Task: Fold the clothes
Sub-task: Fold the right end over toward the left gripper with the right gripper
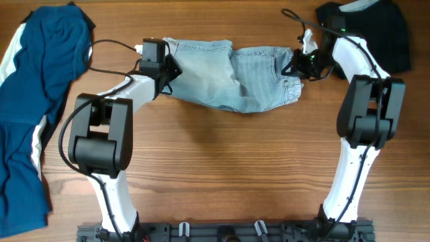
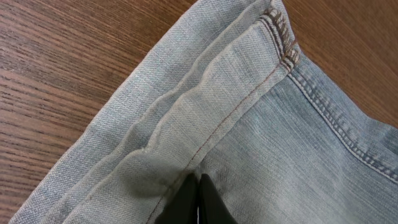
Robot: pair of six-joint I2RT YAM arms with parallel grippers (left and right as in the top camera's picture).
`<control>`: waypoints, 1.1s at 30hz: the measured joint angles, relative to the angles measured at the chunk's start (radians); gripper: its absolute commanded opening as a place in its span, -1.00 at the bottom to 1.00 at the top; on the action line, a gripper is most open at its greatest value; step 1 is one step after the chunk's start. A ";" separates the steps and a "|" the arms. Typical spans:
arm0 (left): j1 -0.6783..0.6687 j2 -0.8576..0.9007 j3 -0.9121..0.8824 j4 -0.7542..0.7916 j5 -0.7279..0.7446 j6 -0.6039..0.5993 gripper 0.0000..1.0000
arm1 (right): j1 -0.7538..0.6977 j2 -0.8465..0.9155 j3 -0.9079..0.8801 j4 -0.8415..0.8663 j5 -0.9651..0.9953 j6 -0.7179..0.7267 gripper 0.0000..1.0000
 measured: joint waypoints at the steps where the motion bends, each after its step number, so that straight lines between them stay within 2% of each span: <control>1: -0.001 0.000 0.000 0.000 -0.001 0.000 -0.92 | -0.010 0.002 0.003 -0.014 -0.010 0.000 -0.91; 11: -0.003 -0.001 0.002 -0.006 0.004 0.000 -0.92 | -0.195 -0.037 0.008 -0.097 0.022 -0.005 -0.91; 19: -0.021 -0.003 0.002 -0.012 0.011 0.000 -0.92 | -0.176 -0.203 0.007 -0.134 0.046 -0.027 -0.92; 22: -0.021 -0.003 0.002 -0.012 0.011 0.000 -0.92 | -0.119 -0.291 0.007 -0.132 0.055 -0.026 -0.91; 25: -0.021 -0.003 0.002 -0.012 0.012 0.000 -0.92 | 0.007 -0.356 0.008 -0.079 0.072 -0.014 -0.91; 33: -0.021 -0.003 0.002 -0.012 0.012 -0.001 -0.92 | 0.323 -0.359 0.007 0.109 0.145 0.106 -0.91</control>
